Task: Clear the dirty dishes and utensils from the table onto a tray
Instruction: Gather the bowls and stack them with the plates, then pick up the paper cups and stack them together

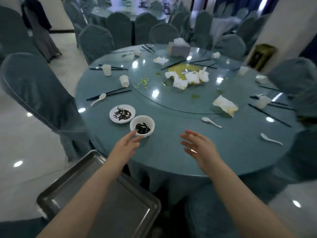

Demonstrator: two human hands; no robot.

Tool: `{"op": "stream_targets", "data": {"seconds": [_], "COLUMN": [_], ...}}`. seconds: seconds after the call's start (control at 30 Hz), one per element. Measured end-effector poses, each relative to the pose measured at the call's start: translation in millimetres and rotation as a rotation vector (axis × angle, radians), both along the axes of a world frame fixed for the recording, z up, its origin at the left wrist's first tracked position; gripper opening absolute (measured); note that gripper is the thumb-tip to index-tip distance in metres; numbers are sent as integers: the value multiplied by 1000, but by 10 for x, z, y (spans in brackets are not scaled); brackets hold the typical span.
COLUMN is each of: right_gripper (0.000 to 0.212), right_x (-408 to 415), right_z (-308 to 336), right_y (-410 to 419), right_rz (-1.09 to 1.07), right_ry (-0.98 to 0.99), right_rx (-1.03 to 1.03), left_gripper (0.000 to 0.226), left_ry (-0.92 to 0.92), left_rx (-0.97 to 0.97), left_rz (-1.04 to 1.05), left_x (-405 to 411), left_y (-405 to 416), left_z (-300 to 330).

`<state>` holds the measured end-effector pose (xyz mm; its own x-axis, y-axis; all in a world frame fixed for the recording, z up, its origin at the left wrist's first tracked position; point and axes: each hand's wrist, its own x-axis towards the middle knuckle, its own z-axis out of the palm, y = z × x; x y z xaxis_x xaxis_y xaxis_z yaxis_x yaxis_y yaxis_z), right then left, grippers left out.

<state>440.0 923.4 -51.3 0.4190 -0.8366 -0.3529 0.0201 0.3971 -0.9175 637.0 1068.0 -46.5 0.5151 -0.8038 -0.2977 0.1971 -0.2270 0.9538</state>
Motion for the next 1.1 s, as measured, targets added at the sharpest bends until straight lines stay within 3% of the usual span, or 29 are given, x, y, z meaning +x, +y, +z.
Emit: {"op": "stream_targets", "data": {"seconds": [0.3,0.53,0.83,1.1], "right_gripper": [21,22,22,23], "right_x": [-1556,-2524,-4056,-5025], "right_z": [741,866,873,808], "right_y": [997,1387,1376,554], "right_rz": [-240,-419,-523,-378], "right_ry": [121,133,217,266], "right_rx": [-337,-401,-411,-412], "left_gripper": [58,58,56,49], "left_ry": [-50,-139,-114,-104], "left_rx": [-272,-389,-422,-412], "left_rz": [-374,-561,-562,-427], "left_x": [-1264,-2056,-3377,-4268], "left_y": [139,132,-255,-654], "left_z": [618,807,771,747]}}
